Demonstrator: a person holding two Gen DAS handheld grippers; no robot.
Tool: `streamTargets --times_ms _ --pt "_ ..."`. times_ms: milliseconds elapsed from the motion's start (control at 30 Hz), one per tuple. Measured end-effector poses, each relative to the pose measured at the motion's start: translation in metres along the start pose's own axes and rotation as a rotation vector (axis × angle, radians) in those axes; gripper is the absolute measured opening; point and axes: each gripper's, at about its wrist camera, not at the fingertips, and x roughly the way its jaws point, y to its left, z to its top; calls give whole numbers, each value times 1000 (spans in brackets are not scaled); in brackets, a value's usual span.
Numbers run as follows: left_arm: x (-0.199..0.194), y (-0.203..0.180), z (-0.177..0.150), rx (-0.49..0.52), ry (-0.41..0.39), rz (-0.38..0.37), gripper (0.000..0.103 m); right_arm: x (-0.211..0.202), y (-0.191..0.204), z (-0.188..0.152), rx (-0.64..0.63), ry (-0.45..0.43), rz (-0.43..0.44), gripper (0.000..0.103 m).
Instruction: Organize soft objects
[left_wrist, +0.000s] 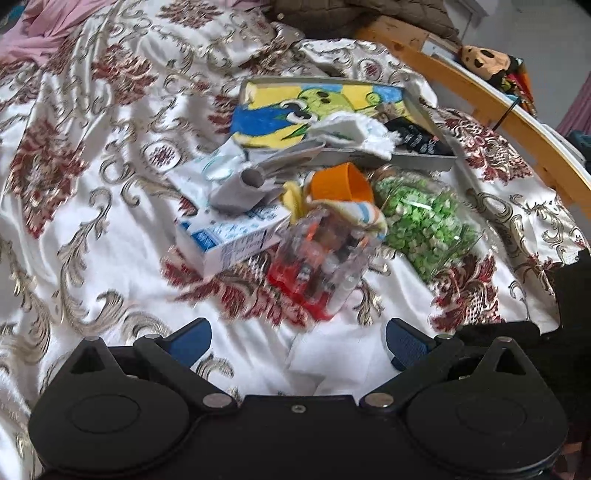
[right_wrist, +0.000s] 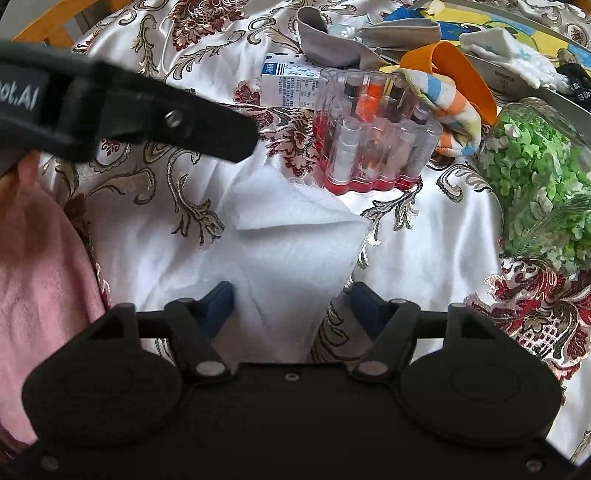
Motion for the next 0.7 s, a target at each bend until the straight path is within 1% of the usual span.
streamTargets --times_ms 67,100,133,167,233,267,333,433,533,700 --pt "2 -3 4 26 -25 -3 101 -1 -4 0 14 -7 -9 49" --pt "3 -5 6 42 -40 -8 101 -2 -5 0 20 -10 -16 42" --pt "4 -7 8 64 -54 -14 101 -3 -8 1 27 -16 -31 30" --pt "5 -9 9 84 -66 -18 100 -3 -11 2 36 -23 -63 24" --pt "7 -17 12 144 -95 -30 98 -4 -19 2 75 -28 -88 19" --pt "8 -21 13 178 -111 -36 97 -4 -23 2 93 -29 -95 17" --pt "10 -29 15 248 -145 -46 95 -4 -31 3 128 -35 -107 11" --pt "13 -37 18 323 -185 -63 93 -7 -44 3 172 -50 -119 6" --pt "20 -38 24 345 -195 -69 91 -10 -60 4 209 -60 -131 3" --pt "33 -28 32 328 -186 -75 83 -15 -76 6 241 -92 -153 1"
